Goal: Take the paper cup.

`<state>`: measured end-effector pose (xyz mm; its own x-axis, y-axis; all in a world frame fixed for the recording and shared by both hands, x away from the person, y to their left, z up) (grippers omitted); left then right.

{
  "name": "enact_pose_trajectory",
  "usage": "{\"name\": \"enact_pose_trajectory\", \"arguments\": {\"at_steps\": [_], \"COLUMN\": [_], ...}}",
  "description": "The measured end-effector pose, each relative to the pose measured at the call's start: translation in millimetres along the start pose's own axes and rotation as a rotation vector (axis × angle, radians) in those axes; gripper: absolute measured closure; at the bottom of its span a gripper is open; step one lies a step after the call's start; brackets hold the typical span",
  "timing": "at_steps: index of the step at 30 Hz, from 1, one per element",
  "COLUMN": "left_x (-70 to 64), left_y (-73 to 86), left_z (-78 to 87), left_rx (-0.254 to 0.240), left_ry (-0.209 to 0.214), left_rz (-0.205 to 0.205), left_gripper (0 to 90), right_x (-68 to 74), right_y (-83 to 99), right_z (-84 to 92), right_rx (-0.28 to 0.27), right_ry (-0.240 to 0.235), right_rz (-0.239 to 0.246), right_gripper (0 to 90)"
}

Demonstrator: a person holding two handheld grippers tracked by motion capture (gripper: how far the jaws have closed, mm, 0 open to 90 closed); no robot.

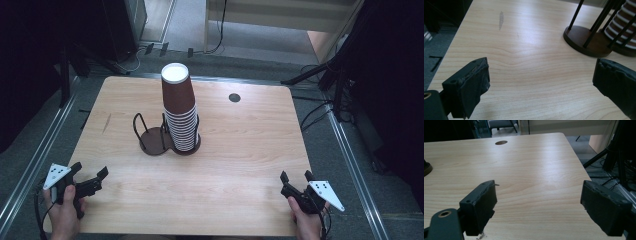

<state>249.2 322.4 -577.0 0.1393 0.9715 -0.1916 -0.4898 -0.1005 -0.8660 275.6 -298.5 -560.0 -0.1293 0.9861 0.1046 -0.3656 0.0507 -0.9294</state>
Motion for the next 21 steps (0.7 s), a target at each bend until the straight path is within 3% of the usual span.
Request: {"name": "enact_pose_trajectory", "arguments": {"at_steps": [6,14,21], "left_x": [4.8,-2.0,-4.4], "left_y": [-0.3,0.2,1.1], "left_z": [1.5,-1.3,-3.4], "left_rx": [-0.013,0.008,0.038], "left_ry": [0.018,-0.047,-0.043], "left_rz": [0.048,-0.04,-0.068], "left_gripper": [1.4,1.4,1.4], "right_x": [6.1,19.1,38.4], "right_y": [0.6,-7.2,-23.4], "right_z": [-1.3,2.6,6.4], "right_rx": [0.013,0.0,-0.028], "right_ry": [0.002,-0.027,-0.076], "right_rz": [0.056,0.053,0.061], "right_gripper": [13.6,13.7,13.6]}}
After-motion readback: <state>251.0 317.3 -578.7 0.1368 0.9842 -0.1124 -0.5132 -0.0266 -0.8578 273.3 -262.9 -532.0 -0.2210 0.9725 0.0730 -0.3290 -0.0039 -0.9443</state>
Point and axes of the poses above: each handheld gripper's, and its own axes: z roughly backward along the jaws, y roughly out of its underside, x roughly to its left, the point moved 6 cm from there along -z, roughly forward along the jaws, and after that the axes turned 3 degrees about x, right-handed, at the moved point
